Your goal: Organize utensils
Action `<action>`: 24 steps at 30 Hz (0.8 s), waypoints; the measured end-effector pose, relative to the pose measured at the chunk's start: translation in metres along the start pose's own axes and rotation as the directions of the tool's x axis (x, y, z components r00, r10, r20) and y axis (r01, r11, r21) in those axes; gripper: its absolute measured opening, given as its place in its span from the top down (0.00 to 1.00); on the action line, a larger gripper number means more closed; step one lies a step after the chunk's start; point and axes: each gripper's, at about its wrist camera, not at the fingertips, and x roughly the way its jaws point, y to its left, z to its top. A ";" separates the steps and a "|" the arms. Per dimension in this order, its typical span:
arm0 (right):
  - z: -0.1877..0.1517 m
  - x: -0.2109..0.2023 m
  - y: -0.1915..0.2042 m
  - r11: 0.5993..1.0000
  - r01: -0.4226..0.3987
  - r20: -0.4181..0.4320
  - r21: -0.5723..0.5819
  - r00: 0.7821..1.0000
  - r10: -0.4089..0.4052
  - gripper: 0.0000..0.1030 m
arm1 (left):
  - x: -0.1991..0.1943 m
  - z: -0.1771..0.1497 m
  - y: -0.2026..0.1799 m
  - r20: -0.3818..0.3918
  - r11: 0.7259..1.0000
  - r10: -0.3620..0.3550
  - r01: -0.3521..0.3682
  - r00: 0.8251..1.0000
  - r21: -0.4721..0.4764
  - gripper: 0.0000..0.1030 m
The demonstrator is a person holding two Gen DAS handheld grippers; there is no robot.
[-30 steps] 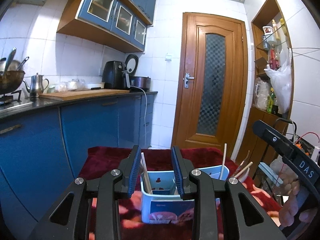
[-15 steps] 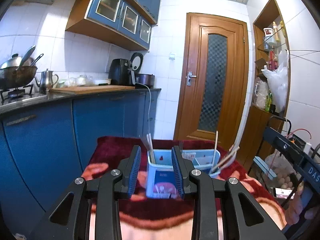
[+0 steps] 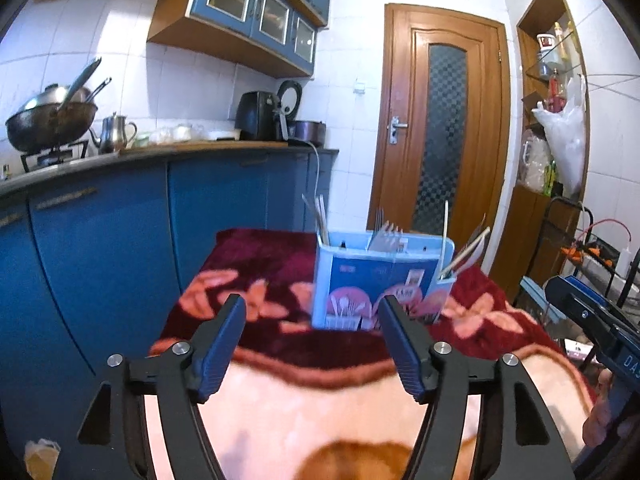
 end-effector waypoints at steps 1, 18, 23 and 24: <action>-0.006 -0.001 -0.001 1.000 0.005 -0.004 0.001 1.000 -0.005 0.21 | 0.001 -0.004 -0.001 -0.005 1.000 0.004 -0.004 1.000 0.004 0.27; -0.058 0.001 -0.012 0.992 0.113 -0.007 -0.055 0.994 -0.113 0.11 | 0.024 -0.059 -0.003 -0.038 0.998 0.068 -0.068 0.997 0.001 0.24; -0.060 0.002 -0.011 0.990 0.125 -0.001 -0.061 0.992 -0.125 0.11 | 0.024 -0.062 -0.004 -0.034 0.996 0.084 -0.083 0.996 0.011 0.24; -0.061 0.002 -0.012 0.990 0.125 -0.003 -0.060 0.992 -0.125 0.11 | 0.024 -0.063 -0.005 -0.034 0.996 0.086 -0.086 0.996 0.013 0.24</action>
